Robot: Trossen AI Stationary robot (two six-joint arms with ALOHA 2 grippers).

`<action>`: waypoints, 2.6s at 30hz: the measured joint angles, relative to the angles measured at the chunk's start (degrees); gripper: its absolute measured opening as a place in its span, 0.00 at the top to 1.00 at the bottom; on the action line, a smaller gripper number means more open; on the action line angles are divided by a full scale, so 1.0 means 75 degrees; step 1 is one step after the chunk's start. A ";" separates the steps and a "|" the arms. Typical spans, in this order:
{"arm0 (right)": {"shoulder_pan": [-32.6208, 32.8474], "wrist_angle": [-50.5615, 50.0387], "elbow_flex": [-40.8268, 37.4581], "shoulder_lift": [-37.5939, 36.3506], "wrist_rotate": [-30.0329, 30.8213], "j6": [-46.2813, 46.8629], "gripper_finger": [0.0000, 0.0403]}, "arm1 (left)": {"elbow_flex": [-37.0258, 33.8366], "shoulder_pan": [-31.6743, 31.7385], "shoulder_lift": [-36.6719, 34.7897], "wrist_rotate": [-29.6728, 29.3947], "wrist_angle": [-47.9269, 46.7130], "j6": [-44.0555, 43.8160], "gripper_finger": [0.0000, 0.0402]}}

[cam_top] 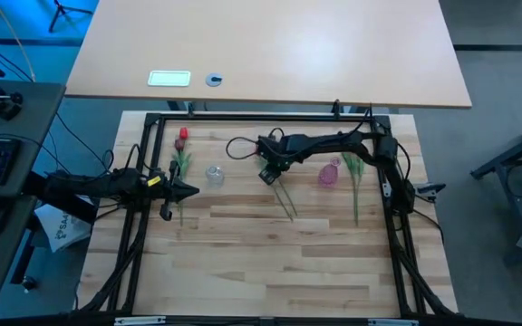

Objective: Sort flowers into vase by color
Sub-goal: Put the center dark red tulip into the purple vase

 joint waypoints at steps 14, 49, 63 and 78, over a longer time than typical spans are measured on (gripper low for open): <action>-0.0094 0.0011 -0.0054 -0.1578 0.0017 -0.0780 0.99 | 0.0000 -0.0001 -0.0002 -0.0003 0.0001 0.0000 1.00; -0.0636 0.8315 -0.7761 -1.1589 -0.0542 -0.2338 1.00 | 0.0000 0.0000 -0.0003 -0.0003 0.0000 0.0000 1.00; -0.1360 0.7226 -0.7766 -1.2199 -0.0453 -0.2736 1.00 | 0.0000 -0.0001 -0.0001 -0.0002 0.0003 0.0000 1.00; -0.1407 0.6294 -0.7766 -1.2199 -0.0508 -0.2610 1.00 | 0.0000 -0.0002 -0.0003 0.0000 0.0000 0.0000 1.00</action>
